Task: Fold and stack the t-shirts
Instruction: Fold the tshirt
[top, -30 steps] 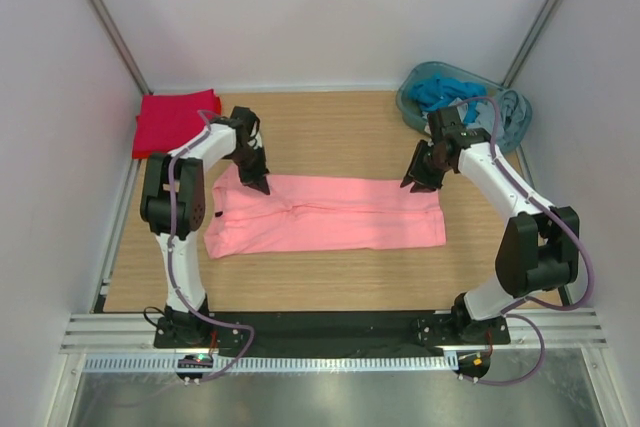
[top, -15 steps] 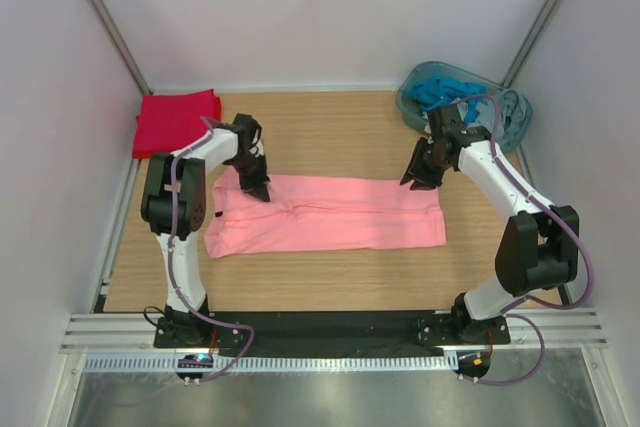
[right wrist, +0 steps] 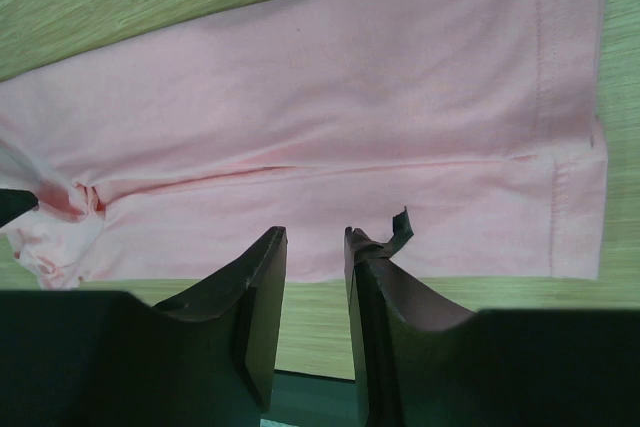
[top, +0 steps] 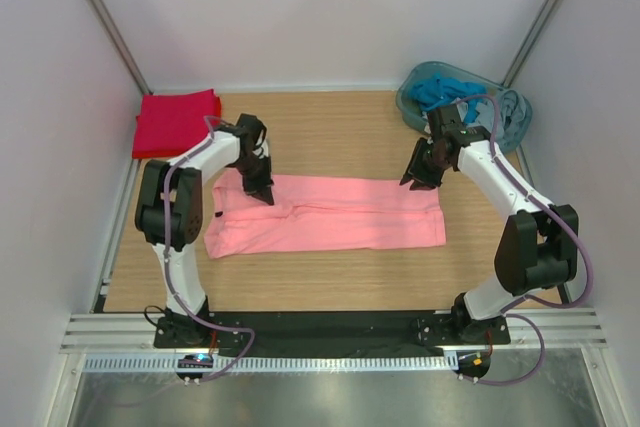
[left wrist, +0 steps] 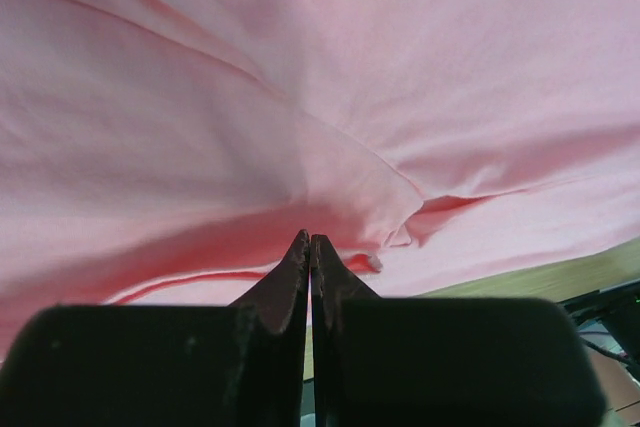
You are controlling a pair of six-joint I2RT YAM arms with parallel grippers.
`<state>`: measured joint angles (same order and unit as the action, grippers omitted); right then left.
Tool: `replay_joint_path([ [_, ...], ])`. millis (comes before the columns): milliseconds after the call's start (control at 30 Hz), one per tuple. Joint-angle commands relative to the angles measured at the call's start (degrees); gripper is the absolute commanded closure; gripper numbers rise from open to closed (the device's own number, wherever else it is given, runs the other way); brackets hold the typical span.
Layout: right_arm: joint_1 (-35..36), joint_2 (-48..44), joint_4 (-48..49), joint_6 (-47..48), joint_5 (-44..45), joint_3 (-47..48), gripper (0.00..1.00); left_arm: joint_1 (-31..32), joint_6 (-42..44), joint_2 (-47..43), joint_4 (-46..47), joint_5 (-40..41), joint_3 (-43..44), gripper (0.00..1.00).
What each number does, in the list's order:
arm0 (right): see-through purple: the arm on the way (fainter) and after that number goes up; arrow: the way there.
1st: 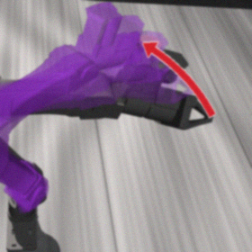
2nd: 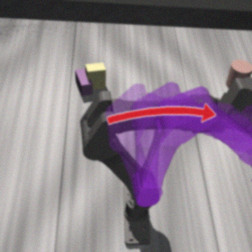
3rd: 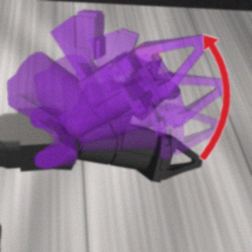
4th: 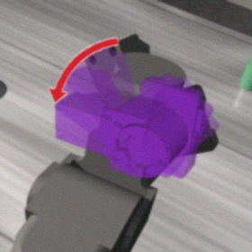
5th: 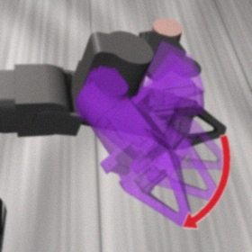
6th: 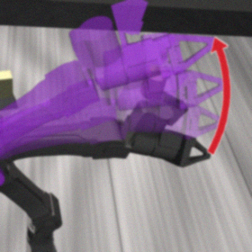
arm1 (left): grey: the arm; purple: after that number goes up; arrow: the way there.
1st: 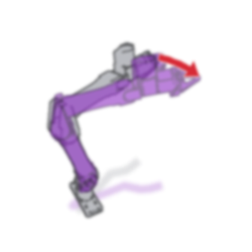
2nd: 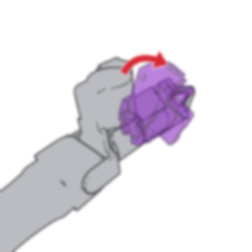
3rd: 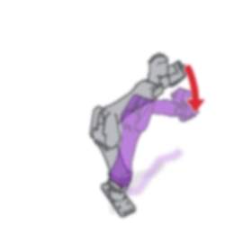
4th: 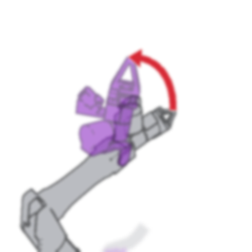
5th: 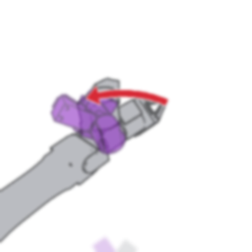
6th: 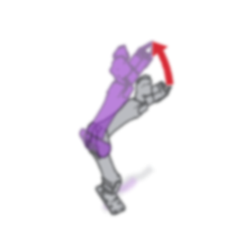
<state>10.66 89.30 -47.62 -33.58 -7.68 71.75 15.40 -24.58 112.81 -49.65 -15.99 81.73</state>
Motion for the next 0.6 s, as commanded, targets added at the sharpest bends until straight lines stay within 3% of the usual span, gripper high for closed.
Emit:
replay_joint_path([
  [0, -0.02, -0.44, 1.3, -0.34, 0.04, 0.85, 0.63, 0.68, 1.37, -3.3, -1.86, 0.26, -1.57, 0.99],
  [233, 1.82, 0.0, 2.0, -1.31, 0.39, 1.37, 0.61, 1.83, 0.41, -7.69, -1.15, -1.41, -7.99, 0.98],
  [333, 6.03, 2.18, 3.31, -4.19, 0.39, 3.05, 0.61, 1.74, -0.2, -11.38, -1.94, -2.73, -9.23, 0.98],
  [400, 11.11, 4.38, 5.24, -6.22, 0.3, 4.79, 0.61, 1.65, -0.56, -12.96, -3.26, 1.1, -7.57, 0.98],
  [567, 22.46, 16.57, 6.22, -12.98, 1.97, 15.76, 0.58, -5.7, -4.16, -12.62, -8.53, 8.42, -4.57, 0.84],
])
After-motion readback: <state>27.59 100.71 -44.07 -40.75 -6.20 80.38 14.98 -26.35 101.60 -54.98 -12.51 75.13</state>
